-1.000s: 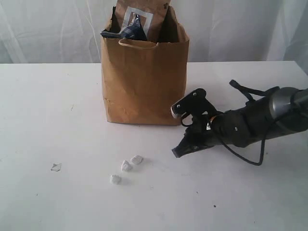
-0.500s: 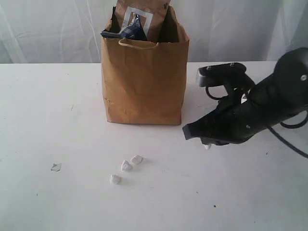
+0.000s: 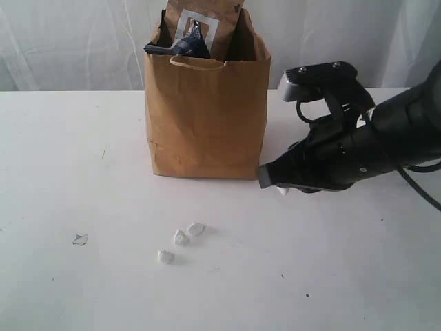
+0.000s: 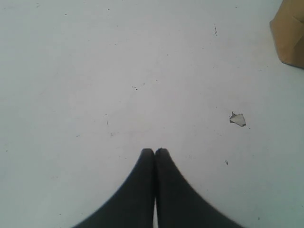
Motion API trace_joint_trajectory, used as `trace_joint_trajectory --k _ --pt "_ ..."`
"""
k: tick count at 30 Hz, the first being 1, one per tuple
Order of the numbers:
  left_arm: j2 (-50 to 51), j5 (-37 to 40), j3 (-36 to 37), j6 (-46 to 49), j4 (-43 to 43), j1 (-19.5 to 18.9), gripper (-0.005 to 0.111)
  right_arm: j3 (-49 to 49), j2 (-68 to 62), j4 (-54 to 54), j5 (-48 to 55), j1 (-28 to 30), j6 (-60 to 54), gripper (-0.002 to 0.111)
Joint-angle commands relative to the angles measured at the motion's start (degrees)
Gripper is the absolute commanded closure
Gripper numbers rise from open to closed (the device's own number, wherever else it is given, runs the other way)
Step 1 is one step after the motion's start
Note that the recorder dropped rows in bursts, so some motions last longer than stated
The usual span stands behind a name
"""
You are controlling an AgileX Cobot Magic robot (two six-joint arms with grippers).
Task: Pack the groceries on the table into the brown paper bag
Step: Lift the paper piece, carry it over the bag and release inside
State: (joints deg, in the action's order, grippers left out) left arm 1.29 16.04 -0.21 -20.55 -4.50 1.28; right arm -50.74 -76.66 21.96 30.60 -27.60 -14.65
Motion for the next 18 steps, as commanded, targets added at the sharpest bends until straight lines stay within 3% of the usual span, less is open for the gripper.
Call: trace_joint_trajectory --k 1,18 --pt "-0.2 -0.08 0.21 -0.07 -0.43 -0.26 0.107 0.09 0.8 0.07 -8.16 -3.32 -3.57 0.108" --pt "-0.2 -0.08 0.21 -0.07 -0.43 -0.26 0.107 -0.17 4.85 -1.16 -16.53 -5.65 -3.57 0.108"
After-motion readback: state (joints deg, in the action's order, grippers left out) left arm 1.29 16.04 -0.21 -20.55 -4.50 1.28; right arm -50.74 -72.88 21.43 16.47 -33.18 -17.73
